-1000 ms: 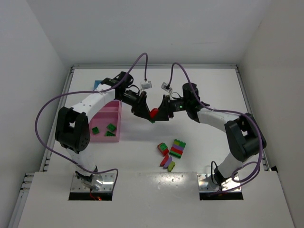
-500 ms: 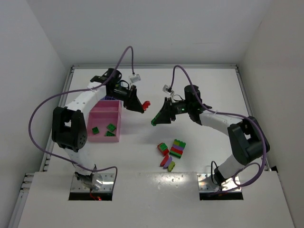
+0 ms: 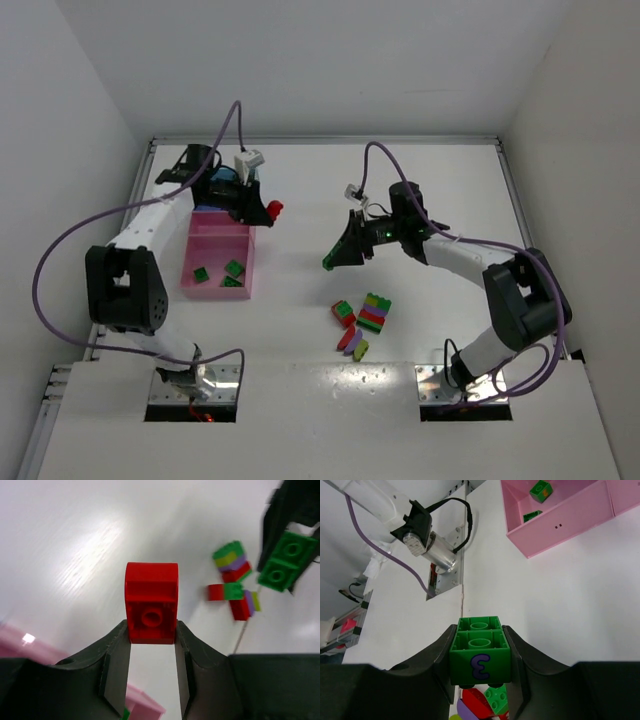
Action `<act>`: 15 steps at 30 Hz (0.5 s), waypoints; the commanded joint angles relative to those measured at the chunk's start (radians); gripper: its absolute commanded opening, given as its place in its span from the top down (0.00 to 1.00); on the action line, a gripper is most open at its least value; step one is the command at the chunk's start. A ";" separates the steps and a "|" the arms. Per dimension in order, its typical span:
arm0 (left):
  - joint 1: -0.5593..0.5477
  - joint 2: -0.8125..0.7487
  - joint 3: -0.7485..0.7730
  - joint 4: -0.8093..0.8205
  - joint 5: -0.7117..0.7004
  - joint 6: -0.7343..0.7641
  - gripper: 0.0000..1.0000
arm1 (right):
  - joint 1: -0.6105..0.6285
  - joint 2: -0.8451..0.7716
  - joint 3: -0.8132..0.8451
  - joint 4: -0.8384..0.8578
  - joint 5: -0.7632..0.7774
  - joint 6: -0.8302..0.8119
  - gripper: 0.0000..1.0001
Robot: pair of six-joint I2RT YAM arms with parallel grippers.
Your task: Sort the legos into containers by color
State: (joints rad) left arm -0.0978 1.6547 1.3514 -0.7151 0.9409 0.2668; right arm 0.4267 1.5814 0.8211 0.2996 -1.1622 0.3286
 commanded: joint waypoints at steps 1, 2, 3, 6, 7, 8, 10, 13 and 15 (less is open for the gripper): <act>0.053 -0.146 -0.096 0.173 -0.304 -0.136 0.91 | -0.008 -0.040 0.001 0.000 0.001 -0.074 1.00; 0.053 -0.162 -0.097 0.190 -0.373 -0.136 0.91 | -0.008 -0.040 0.001 -0.001 0.001 -0.083 1.00; 0.053 -0.174 -0.122 0.201 -0.434 -0.146 0.91 | -0.008 -0.040 0.010 -0.010 0.001 -0.083 1.00; 0.053 -0.184 -0.141 0.210 -0.611 -0.166 0.91 | -0.008 -0.040 0.010 -0.010 0.001 -0.083 1.00; 0.053 -0.184 -0.141 0.210 -0.646 -0.166 0.91 | -0.008 -0.040 0.010 -0.010 0.001 -0.083 1.00; 0.053 -0.184 -0.141 0.210 -0.698 -0.166 0.88 | -0.008 -0.040 0.010 -0.010 0.001 -0.083 1.00; 0.053 -0.153 -0.141 0.210 -0.740 -0.166 0.87 | -0.008 -0.031 0.019 -0.010 0.010 -0.083 1.00; 0.053 -0.122 -0.141 0.221 -0.777 -0.166 0.87 | -0.008 -0.031 0.019 -0.010 0.010 -0.083 1.00; 0.053 -0.107 -0.129 0.221 -0.804 -0.156 0.87 | -0.008 -0.031 0.029 -0.010 0.010 -0.083 1.00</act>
State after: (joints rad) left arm -0.0444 1.5265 1.2133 -0.5304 0.2352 0.1188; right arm 0.4210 1.5764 0.8211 0.2543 -1.1442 0.2859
